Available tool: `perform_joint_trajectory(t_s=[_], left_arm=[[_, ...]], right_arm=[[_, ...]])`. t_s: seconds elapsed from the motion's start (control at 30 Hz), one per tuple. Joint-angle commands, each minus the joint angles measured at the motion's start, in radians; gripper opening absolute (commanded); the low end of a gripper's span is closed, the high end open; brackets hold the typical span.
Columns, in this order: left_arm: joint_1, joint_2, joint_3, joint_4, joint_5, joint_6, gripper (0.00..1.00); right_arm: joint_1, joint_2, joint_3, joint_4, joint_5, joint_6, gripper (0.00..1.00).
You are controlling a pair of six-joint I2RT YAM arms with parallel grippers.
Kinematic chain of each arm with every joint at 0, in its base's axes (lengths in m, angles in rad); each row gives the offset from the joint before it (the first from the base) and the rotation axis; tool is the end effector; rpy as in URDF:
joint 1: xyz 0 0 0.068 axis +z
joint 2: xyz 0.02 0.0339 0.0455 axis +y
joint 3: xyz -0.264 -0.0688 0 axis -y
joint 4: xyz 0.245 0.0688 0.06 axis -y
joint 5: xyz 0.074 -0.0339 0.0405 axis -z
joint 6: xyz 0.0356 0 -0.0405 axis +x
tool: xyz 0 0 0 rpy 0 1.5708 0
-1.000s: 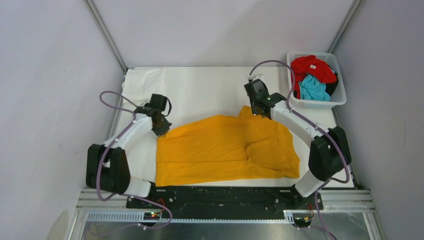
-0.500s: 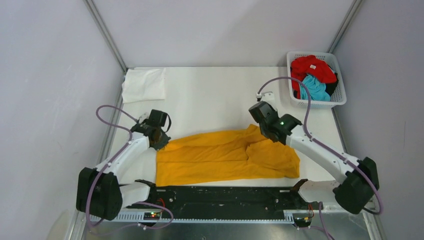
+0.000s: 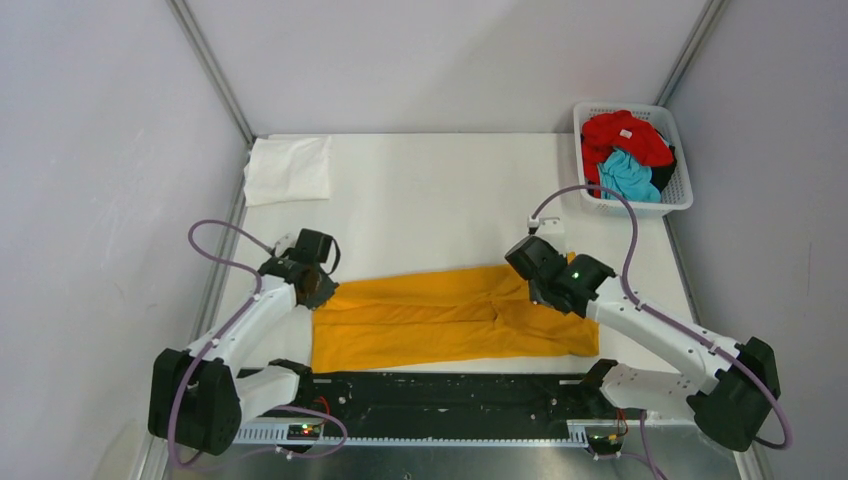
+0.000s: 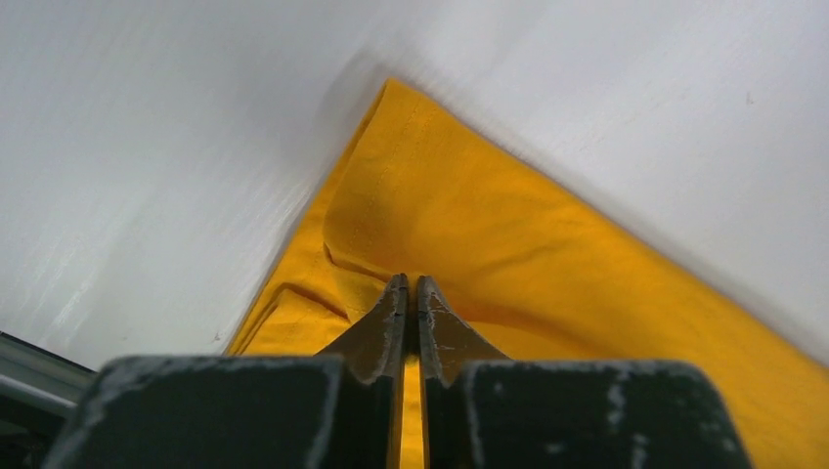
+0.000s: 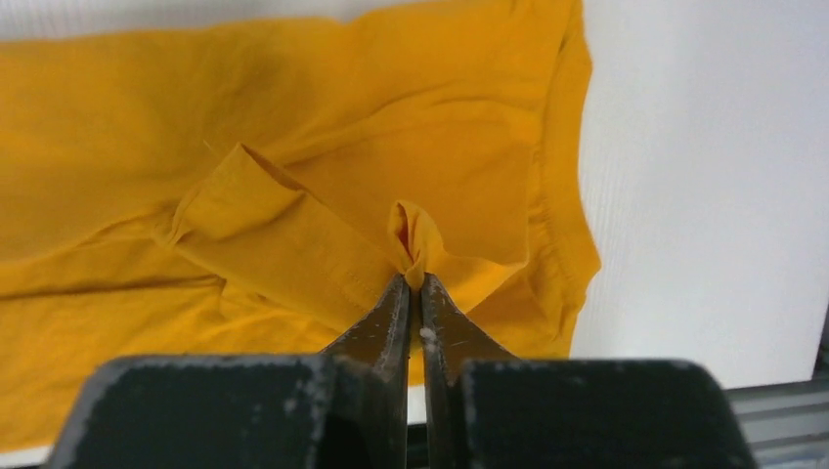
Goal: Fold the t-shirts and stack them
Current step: Fold the other side of the tshirt into a rectangle, then rotate the tshirt 90 degrees
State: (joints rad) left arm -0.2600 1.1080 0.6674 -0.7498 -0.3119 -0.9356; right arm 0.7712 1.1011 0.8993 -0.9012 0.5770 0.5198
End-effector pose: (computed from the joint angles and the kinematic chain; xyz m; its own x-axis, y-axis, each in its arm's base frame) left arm 0.1858 -0.0381 0.1993 -0.6407 -0.6223 -0.4497 -0.6424 0.7553 -0.1298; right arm 0.1565 0.1250 0.2659 -0.7580 -0.1563 -0.6332 -0.0360 0.9794 -0.1986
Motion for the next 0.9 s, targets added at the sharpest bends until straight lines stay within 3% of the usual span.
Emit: perform_joint_trajectory(t_s=[0.0, 0.2, 0.27, 0.3, 0.33, 0.37, 0.4, 0.5, 0.53, 0.6, 0.7, 0.87], left_arm=[[-0.006, 0.002, -0.004, -0.001, -0.038, -0.015, 0.12], [-0.006, -0.058, -0.028, -0.092, -0.119, -0.047, 0.33], [-0.006, -0.092, -0.023, -0.159, -0.175, -0.069, 0.48], [-0.006, -0.123, -0.013, -0.208, -0.192, -0.086, 0.63], [-0.006, -0.141, -0.008, -0.224, -0.215, -0.092, 0.69], [-0.006, -0.179, 0.001, -0.242, -0.219, -0.093, 0.82], [-0.006, -0.2, 0.008, -0.244, -0.214, -0.086, 0.95], [-0.006, -0.279, 0.052, -0.244, -0.189, -0.053, 0.99], [-0.006, -0.288, 0.062, -0.243, -0.178, -0.037, 1.0], [-0.007, -0.303, 0.087, -0.232, -0.147, -0.007, 1.0], [-0.02, -0.282, 0.103, -0.137, -0.037, 0.041, 1.0], [-0.068, -0.107, 0.121, 0.04, 0.093, 0.118, 1.0]], right_arm=[[0.055, -0.005, -0.014, -0.147, -0.045, 0.235, 0.12], [0.149, 0.026, -0.056, -0.352, -0.035, 0.529, 0.25], [0.19, 0.005, -0.059, -0.386, -0.052, 0.579, 0.39], [0.218, -0.014, -0.061, -0.391, -0.06, 0.589, 0.41], [0.229, -0.028, -0.066, -0.395, -0.063, 0.599, 0.46], [0.242, -0.055, -0.067, -0.39, -0.064, 0.6, 0.5], [0.245, -0.086, -0.069, -0.384, -0.061, 0.591, 0.62], [0.247, -0.158, -0.073, -0.296, -0.083, 0.512, 0.75], [0.246, -0.194, -0.077, -0.272, -0.1, 0.493, 0.86], [0.237, -0.245, -0.102, -0.183, -0.112, 0.456, 0.98], [0.189, -0.297, -0.159, -0.011, -0.108, 0.419, 0.99], [-0.043, -0.299, -0.242, 0.286, -0.315, 0.332, 1.0]])
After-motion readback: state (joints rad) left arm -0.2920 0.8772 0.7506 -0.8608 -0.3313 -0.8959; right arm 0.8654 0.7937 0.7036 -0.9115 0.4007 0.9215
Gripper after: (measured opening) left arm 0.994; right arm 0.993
